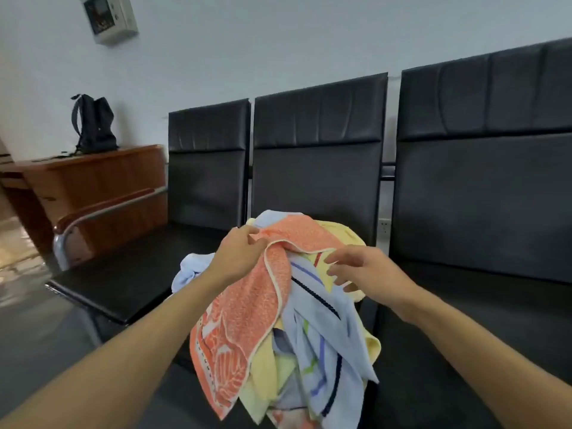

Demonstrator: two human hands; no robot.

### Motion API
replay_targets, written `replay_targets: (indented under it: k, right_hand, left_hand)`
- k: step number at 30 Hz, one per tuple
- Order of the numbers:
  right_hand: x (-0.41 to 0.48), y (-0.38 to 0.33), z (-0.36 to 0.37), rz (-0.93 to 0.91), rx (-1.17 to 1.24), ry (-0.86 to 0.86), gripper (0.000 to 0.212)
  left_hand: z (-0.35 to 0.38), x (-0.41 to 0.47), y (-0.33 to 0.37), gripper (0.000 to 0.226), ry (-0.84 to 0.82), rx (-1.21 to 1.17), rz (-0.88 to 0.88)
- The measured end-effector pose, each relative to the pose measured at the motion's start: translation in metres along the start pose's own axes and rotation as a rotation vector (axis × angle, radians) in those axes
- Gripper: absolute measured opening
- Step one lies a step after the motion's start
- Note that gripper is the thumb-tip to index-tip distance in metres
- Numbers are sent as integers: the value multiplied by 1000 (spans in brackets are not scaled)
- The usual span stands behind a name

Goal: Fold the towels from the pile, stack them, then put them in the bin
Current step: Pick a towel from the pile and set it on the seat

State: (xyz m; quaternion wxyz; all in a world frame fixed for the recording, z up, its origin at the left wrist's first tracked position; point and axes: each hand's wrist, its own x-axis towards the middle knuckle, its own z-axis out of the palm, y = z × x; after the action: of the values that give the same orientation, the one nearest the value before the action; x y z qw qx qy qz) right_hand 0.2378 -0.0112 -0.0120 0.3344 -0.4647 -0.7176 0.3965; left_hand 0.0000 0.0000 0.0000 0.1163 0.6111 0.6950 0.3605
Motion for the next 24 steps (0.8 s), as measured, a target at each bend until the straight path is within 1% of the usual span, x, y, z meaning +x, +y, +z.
replay_targets:
  k: [2, 4, 6, 8, 10, 11, 14, 17, 19, 21, 24]
  right_hand:
    - [16, 4, 8, 42, 70, 5, 15]
    - [28, 11, 15, 60, 82, 16, 14]
    - [32, 19, 23, 73, 87, 11, 12]
    - [33, 28, 27, 103, 107, -6, 13]
    - [31, 32, 29, 143, 149, -15, 18]
    - [29, 33, 28, 160, 185, -12, 21]
    - [23, 32, 24, 245, 359, 9, 35]
    - [15, 28, 13, 287, 524, 11, 48]
    - [6, 26, 4, 305, 618, -17, 52]
    - [-3, 25, -5, 329, 680, -27, 51]
    - [-17, 22, -18, 332, 720, 24, 38]
  left_hand:
    - [10, 10, -9, 36, -45, 72, -6]
    - [23, 15, -21, 27, -66, 209, 43]
    - [33, 15, -30, 32, -34, 295, 66]
    - [39, 18, -34, 30, 51, 329, 102]
    - [45, 16, -27, 26, 69, 229, 183]
    - [49, 13, -20, 25, 42, 161, 251]
    - [57, -8, 7, 28, -112, -21, 402]
    - [62, -30, 28, 26, -268, -118, 478]
    - [65, -41, 36, 24, -325, -156, 507]
    - [67, -50, 45, 22, -337, -189, 523]
    - [74, -60, 61, 17, -313, -162, 591]
